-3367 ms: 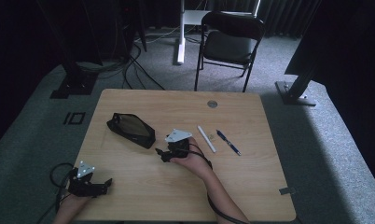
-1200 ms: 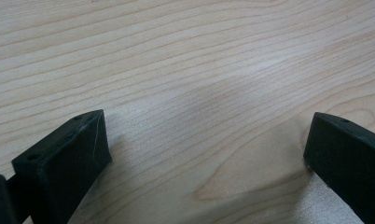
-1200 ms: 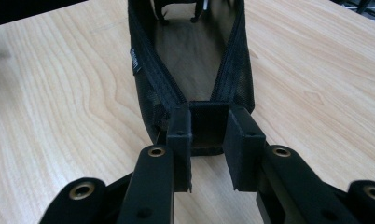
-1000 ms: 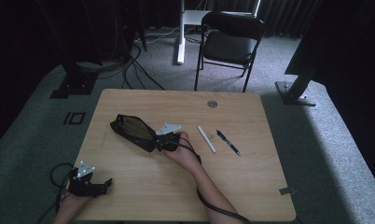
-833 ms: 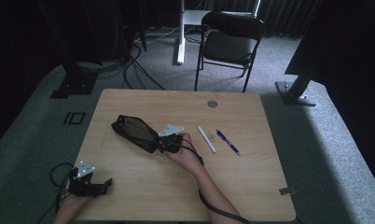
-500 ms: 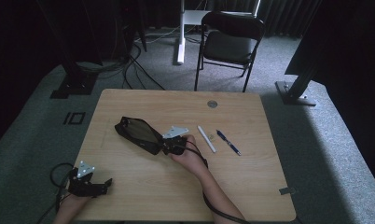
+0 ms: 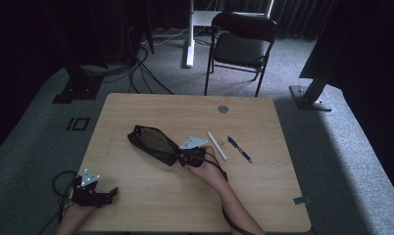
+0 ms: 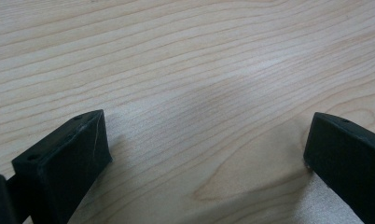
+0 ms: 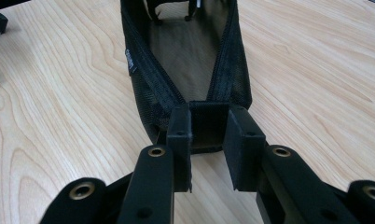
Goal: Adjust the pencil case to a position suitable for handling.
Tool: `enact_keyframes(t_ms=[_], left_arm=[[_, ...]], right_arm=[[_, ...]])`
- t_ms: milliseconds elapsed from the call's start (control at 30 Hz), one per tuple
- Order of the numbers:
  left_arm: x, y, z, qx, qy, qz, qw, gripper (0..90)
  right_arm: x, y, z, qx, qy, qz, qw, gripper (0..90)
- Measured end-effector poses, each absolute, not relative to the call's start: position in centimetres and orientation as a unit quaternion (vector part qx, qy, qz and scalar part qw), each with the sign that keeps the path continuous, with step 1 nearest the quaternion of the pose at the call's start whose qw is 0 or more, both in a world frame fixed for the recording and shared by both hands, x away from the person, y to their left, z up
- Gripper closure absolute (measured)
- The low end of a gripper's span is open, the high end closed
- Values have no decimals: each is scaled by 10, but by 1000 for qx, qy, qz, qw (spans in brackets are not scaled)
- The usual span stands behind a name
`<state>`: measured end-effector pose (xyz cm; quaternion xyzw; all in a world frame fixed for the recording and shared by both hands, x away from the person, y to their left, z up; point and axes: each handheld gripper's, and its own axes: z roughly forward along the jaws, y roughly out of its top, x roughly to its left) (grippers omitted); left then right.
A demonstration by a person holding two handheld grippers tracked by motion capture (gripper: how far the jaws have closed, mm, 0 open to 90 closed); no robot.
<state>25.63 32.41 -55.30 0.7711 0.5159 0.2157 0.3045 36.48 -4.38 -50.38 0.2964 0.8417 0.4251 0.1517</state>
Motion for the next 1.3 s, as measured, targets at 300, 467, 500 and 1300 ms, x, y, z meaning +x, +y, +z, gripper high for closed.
enact_keyframes(t_ms=[300, 467, 500, 1300], left_arm=[[256, 324, -553, 771, 516, 216, 305, 3], [256, 324, -553, 771, 516, 216, 304, 4], [256, 324, -553, 771, 516, 216, 305, 3], [256, 324, -553, 771, 516, 216, 305, 3]], right_arm=[[354, -59, -504, 300, 840, 424, 157, 733], [348, -70, -503, 303, 841, 421, 157, 733], [346, -72, -503, 303, 841, 420, 156, 733], [307, -135, -507, 332, 831, 421, 149, 733]])
